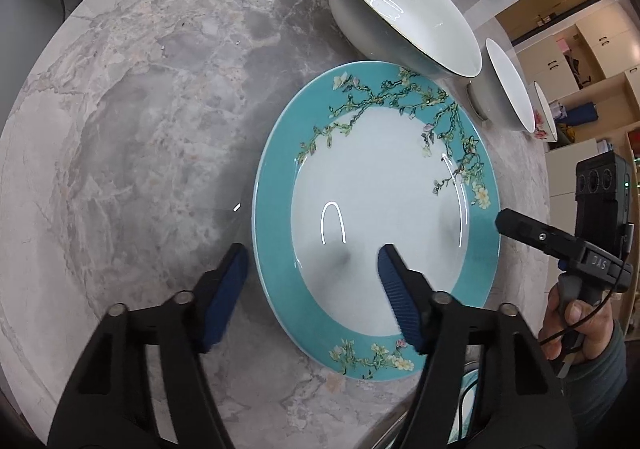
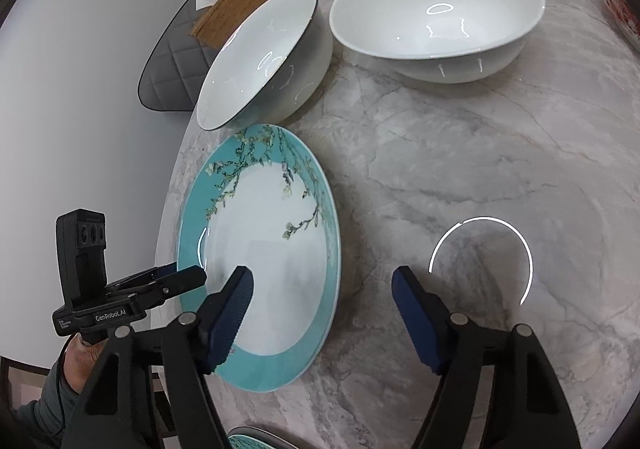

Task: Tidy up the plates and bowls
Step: 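Move both grippers to the second teal floral plate and grasp its rim, then lift the second teal plate toward the plate stack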

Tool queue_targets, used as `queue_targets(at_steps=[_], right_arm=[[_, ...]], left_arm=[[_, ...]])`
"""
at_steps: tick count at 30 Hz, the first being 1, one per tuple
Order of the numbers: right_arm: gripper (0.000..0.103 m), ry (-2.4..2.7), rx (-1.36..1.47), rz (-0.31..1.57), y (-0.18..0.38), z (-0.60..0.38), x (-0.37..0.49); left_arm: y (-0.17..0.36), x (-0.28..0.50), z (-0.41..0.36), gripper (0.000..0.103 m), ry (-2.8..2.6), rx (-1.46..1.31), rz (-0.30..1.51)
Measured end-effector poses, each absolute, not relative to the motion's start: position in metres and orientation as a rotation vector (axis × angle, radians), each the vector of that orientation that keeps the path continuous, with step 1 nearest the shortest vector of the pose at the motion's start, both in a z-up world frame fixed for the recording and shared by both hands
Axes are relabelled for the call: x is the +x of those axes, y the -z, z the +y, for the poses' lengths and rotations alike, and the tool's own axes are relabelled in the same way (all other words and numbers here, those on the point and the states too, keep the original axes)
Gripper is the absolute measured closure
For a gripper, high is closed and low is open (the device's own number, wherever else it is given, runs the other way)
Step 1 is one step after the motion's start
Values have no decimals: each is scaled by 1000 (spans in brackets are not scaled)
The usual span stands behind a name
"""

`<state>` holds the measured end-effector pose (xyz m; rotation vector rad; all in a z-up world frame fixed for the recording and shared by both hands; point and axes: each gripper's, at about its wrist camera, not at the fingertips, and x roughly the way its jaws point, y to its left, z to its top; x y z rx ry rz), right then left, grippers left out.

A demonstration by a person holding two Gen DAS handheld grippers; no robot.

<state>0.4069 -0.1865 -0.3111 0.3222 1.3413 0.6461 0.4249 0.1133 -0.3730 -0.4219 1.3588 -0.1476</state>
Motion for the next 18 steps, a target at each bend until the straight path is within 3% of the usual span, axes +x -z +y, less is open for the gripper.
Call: queue_targets(at_steps=[1,5,7,9,10,18], right_arm=[[33,-647,326,1346,313,-186,407],[46,-651,330,1346,314,-185,408],[59,-654,317,1357,316,-183,408],[83,-651,285,1373,319,-178,407],[89,-651,274,1381,321,-176,406],[94,-661,278,1391,323,-180,406]], left_arm=[[374,426,114,63,150,-431,1364],[374,424,123,74,141,-450,1371],[375,423,128,86,126,-464,1374],[377,422,133,91,119,-484,1378],[378,422,134,91,123,-494,1378],[381,424,147,94,108,-595,1380]])
